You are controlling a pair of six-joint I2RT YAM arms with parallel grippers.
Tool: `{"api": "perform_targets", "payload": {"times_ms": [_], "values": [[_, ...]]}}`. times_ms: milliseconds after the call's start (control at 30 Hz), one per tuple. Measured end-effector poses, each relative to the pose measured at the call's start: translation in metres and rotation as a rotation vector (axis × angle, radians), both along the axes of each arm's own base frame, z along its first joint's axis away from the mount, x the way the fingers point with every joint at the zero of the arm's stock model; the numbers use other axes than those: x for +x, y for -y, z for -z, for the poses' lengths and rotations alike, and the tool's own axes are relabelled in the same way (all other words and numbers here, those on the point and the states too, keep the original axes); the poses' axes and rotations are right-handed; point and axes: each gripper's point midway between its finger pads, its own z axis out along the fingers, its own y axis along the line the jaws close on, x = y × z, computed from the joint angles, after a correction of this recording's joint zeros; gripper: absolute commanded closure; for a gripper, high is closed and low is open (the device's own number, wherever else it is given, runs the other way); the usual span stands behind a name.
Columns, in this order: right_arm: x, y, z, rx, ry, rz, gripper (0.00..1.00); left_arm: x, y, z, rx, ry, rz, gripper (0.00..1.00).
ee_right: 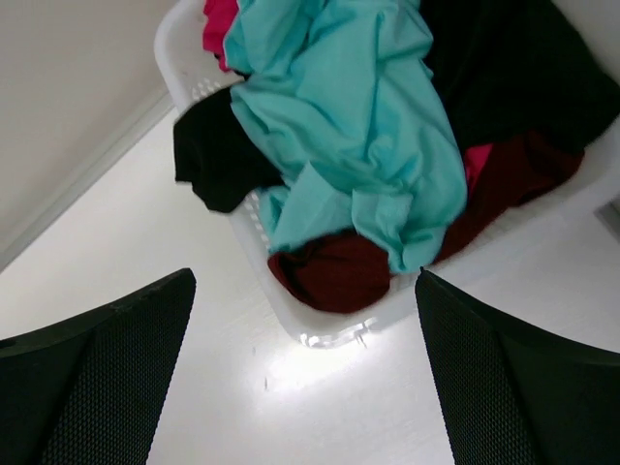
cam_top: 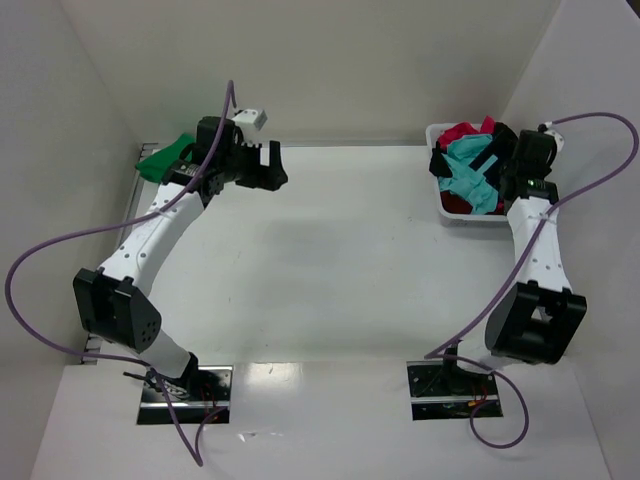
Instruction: Fold and stack the t-shirts
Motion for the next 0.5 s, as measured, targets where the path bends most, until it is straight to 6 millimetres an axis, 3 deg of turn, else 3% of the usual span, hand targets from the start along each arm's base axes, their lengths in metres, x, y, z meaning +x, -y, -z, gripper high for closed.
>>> {"api": "perform_targets", "payload": {"times_ms": [100, 233, 367, 500], "values": [[0.033, 0.011, 0.000, 0.005, 0.004, 0.017, 0.00, 0.001, -0.002, -0.007, 0.007, 0.008, -0.010, 0.00], [0.062, 0.021, 0.029, 0.026, -0.052, 0.029, 0.00, 0.005, -0.010, -0.018, 0.014, 0.045, -0.059, 0.00], [0.070, 0.023, 0.068, 0.057, -0.129, 0.040, 0.00, 0.003, -0.012, -0.016, -0.005, 0.047, -0.084, 0.00], [0.077, 0.026, 0.095, 0.071, -0.190, 0.050, 0.00, 0.000, -0.009, -0.003, -0.030, 0.012, -0.093, 0.00]]}}
